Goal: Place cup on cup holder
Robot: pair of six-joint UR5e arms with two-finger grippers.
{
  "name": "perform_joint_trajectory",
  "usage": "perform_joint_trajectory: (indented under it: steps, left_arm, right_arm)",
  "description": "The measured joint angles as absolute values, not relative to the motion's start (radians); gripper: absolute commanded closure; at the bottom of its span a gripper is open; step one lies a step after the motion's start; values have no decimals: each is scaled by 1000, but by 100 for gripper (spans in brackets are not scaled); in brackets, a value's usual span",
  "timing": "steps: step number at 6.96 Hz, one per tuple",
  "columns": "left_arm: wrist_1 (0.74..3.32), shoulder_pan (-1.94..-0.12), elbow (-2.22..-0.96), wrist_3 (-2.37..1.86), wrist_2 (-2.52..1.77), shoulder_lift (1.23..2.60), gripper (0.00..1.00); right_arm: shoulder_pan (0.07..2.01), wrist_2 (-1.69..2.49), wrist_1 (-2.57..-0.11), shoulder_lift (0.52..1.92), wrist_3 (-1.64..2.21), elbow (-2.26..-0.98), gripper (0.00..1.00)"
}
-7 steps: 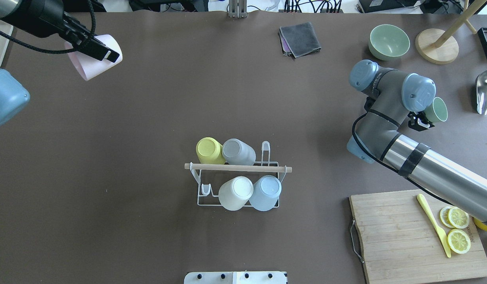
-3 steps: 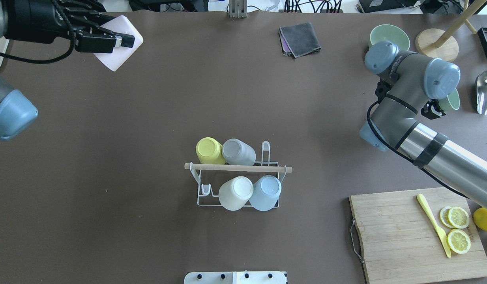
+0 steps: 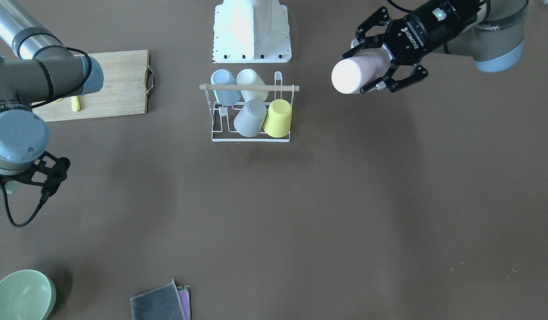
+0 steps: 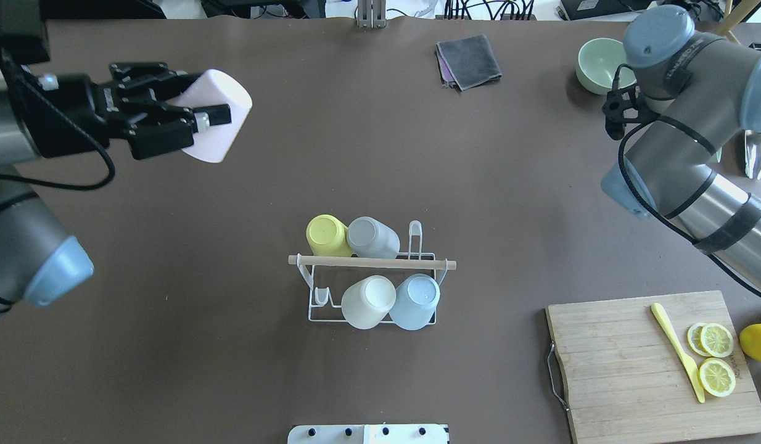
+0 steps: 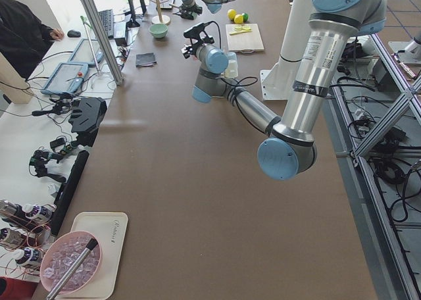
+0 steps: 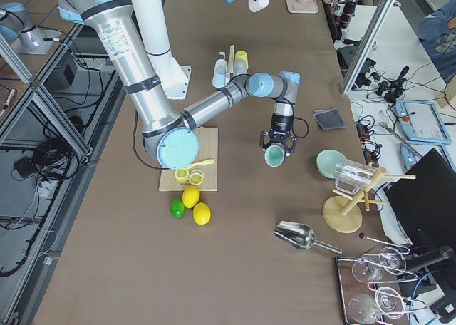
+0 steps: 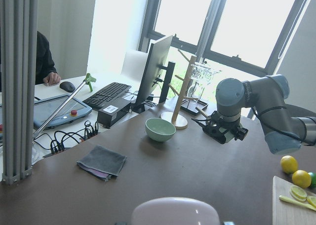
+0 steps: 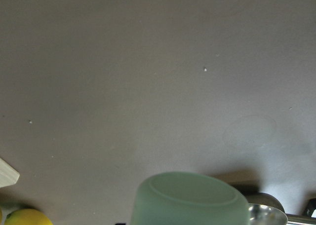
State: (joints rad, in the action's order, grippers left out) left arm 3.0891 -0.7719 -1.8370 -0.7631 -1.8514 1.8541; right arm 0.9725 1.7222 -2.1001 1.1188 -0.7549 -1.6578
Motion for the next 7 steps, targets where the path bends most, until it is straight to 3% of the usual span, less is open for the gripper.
perform_joint_trajectory:
  steps: [2,4,7]
  left_arm:
    - [3236,-514,-1821,-689,-1606,1836,100]
    - [3319,-385,-1788,-556,-1533,1819,100]
    - [3354,-275,-1743,-386,-1406,1839,100]
  right_arm:
    - [1056,1941,-2013,1132,-745,-1741,100]
    - [1090,2095,-1894,1151,-639,-1823,100]
    - [1094,2214,-1451,1226,-289,-1860,100]
